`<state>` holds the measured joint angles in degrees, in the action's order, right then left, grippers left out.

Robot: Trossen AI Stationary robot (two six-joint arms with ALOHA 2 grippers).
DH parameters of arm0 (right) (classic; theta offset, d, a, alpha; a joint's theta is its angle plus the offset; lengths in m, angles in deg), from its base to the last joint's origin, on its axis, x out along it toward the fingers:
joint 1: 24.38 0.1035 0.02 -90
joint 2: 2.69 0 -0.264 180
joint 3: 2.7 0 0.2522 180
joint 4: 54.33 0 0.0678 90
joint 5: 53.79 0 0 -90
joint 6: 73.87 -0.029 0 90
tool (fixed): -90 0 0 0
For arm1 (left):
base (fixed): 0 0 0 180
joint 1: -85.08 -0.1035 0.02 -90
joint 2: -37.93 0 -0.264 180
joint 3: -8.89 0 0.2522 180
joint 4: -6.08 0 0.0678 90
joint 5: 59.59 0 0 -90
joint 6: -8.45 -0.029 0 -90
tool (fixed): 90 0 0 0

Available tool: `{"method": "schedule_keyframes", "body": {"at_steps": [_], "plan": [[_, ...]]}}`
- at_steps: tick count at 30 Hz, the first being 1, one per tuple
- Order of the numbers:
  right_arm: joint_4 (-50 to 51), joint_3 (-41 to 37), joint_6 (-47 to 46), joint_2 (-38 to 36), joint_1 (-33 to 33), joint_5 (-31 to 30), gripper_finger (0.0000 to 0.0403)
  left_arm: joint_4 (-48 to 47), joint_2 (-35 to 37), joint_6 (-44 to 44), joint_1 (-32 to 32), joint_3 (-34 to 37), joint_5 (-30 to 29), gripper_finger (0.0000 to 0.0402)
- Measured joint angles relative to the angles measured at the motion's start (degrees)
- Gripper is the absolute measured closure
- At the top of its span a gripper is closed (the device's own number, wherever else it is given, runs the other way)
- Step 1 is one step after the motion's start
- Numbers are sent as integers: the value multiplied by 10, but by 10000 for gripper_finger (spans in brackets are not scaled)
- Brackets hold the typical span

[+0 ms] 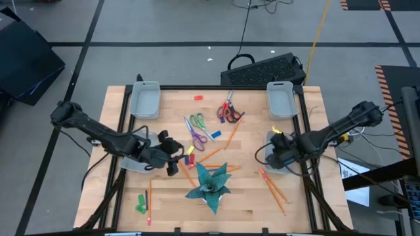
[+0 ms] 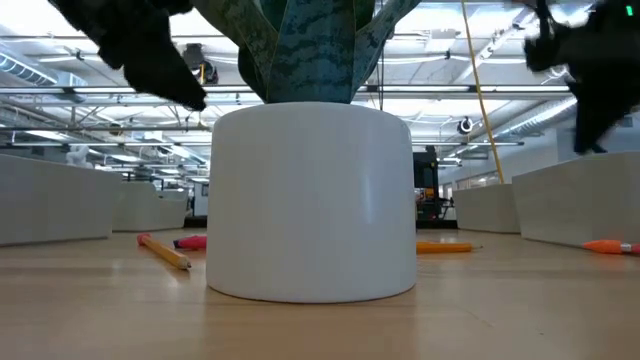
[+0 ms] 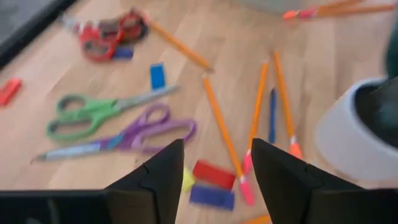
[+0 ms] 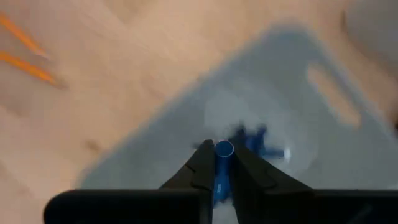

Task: Sort crayons/erasers/pens/pencils in bins
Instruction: Put the blue crayon into the bottom right gray bin, then put the purple scissors into the top left gray bin

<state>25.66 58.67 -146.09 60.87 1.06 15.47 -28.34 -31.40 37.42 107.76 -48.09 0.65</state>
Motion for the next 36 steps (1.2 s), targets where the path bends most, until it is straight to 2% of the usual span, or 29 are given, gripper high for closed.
{"method": "schedule_keyframes", "body": {"at_steps": [5,9,13,17,21,26,31,36], "plan": [[-35,-88,-43,0,-18,48,378,-33,-20,34,-8,0,-3,215],[-84,-135,-51,0,-32,91,341,-36,-42,56,-23,0,-4,215],[-86,-136,-28,0,-40,102,291,-29,-73,90,-53,0,-4,208],[-34,-92,-20,0,-45,90,258,-1,-114,89,-92,0,-7,183],[8,-27,-1,0,-40,36,254,74,-171,-1,-122,0,-7,169],[-13,36,47,0,-35,-18,264,159,-232,-158,-161,0,85,168],[-84,58,99,0,-34,-20,270,165,-254,-277,-210,0,153,167],[-158,58,143,0,-34,-20,271,178,-262,-318,-257,0,240,170]]}}
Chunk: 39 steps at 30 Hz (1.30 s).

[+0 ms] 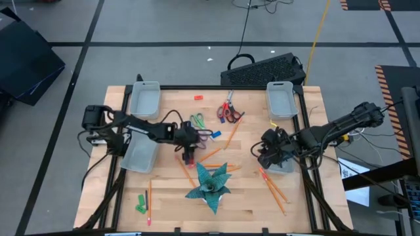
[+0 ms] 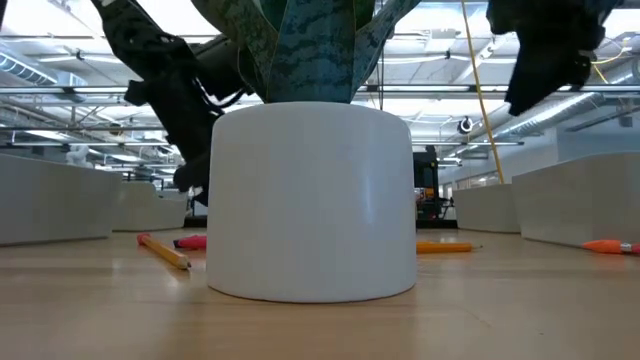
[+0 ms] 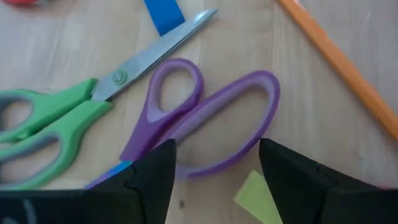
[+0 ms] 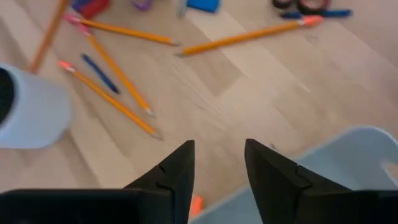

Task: Sort crayons/erasers/pens/pencils in bins
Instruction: Put the purple scissors into the top left gray bin

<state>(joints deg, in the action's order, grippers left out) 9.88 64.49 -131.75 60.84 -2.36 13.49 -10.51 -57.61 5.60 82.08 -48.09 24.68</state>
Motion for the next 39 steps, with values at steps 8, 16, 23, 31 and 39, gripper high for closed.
{"method": "schedule_keyframes", "body": {"at_steps": [8,16,23,31,39], "plan": [[-36,0,18,0,0,2,271,3,-4,-40,-1,0,46,241],[-50,0,18,0,0,3,271,12,-24,-49,-5,-1,11,320],[-72,1,27,0,0,3,271,13,-43,-71,-1,-4,12,332],[-77,1,31,0,0,3,271,3,-35,-79,-23,-3,44,333],[-97,1,46,0,0,3,271,2,-36,-86,-33,-2,66,387]]}}
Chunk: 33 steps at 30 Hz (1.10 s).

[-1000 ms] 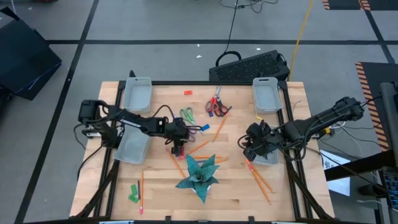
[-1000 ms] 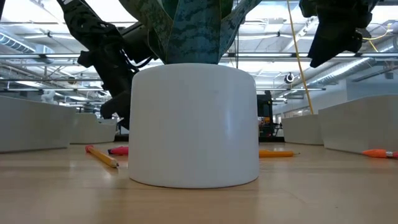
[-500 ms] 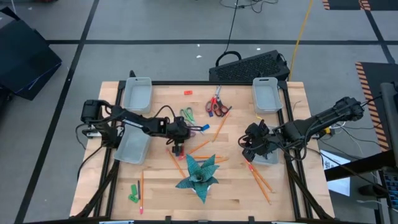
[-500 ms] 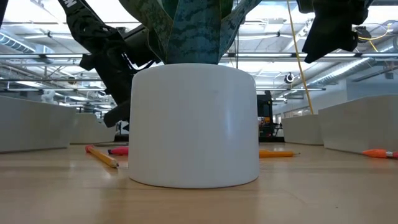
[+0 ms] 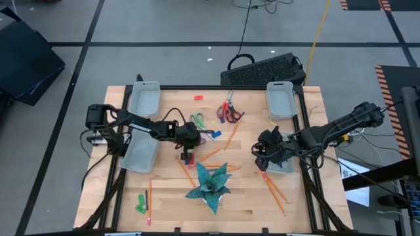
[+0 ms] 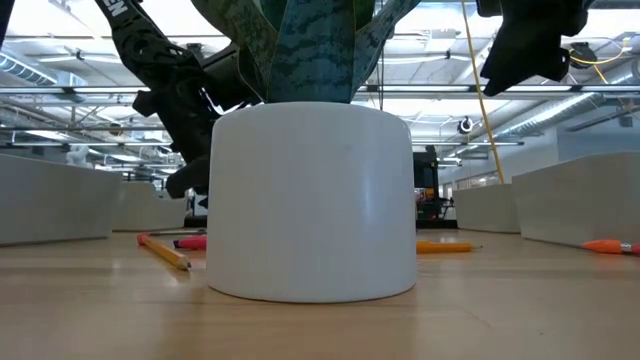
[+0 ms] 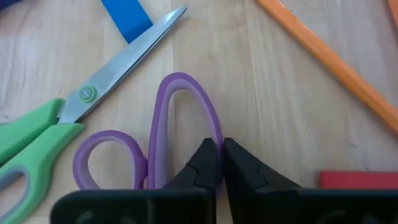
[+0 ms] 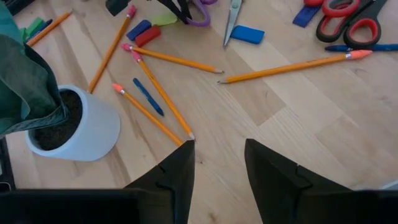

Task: Sort crayons/erasers/pens/pencils in bins
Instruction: Put the purple scissors into the top left gray bin

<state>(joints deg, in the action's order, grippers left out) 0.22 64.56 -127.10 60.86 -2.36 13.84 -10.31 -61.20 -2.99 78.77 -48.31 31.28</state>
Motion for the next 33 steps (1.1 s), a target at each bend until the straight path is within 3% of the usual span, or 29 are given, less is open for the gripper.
{"method": "schedule_keyframes", "body": {"at_steps": [8,14,19,26,33], "plan": [[-3,0,1,0,0,0,271,22,10,-58,11,-1,-28,391],[-3,0,2,0,0,0,271,2,42,-88,15,-34,-90,391],[-3,0,4,0,0,0,271,-70,77,-91,20,-73,-131,391],[-6,0,4,0,1,0,271,-220,156,-76,15,-138,-270,391],[-8,0,13,3,7,-2,271,-419,221,59,-93,-187,-392,388]]}}
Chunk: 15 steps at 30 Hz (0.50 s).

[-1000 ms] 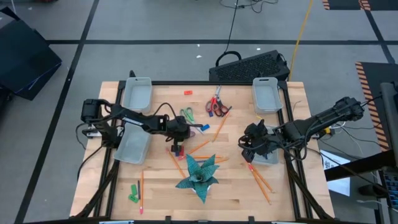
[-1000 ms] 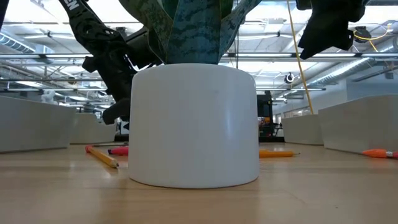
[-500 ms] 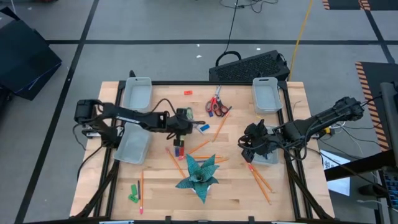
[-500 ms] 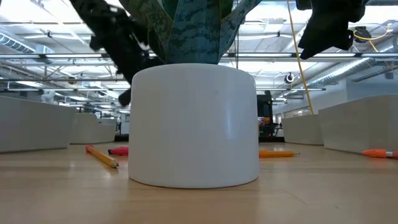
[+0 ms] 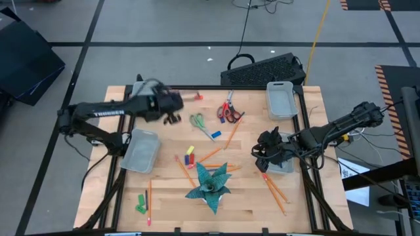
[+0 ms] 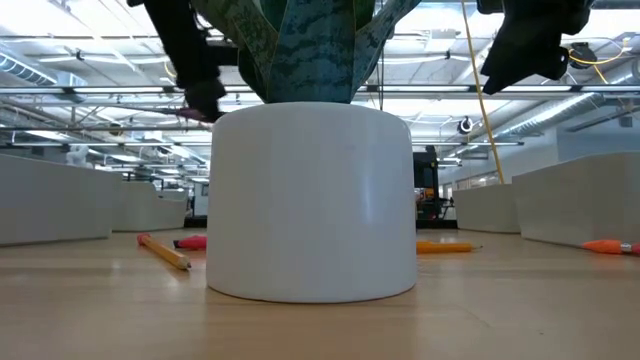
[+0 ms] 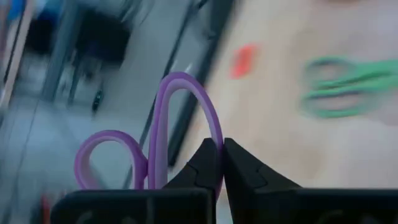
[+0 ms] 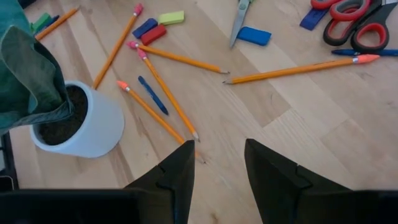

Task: Sort crayons/erasers/pens/pencils in bins
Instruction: Put the purple scissors into the top left gray bin

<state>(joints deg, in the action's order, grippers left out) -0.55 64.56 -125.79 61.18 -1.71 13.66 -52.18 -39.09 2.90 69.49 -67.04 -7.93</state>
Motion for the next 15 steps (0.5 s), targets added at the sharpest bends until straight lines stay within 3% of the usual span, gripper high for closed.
{"method": "schedule_keyframes", "body": {"at_steps": [8,15], "plan": [[-28,0,21,18,-1,-14,271,-17,-45,121,-165,2,-25,392],[-33,0,21,36,4,1,271,-8,-119,158,-243,2,-20,392]]}}
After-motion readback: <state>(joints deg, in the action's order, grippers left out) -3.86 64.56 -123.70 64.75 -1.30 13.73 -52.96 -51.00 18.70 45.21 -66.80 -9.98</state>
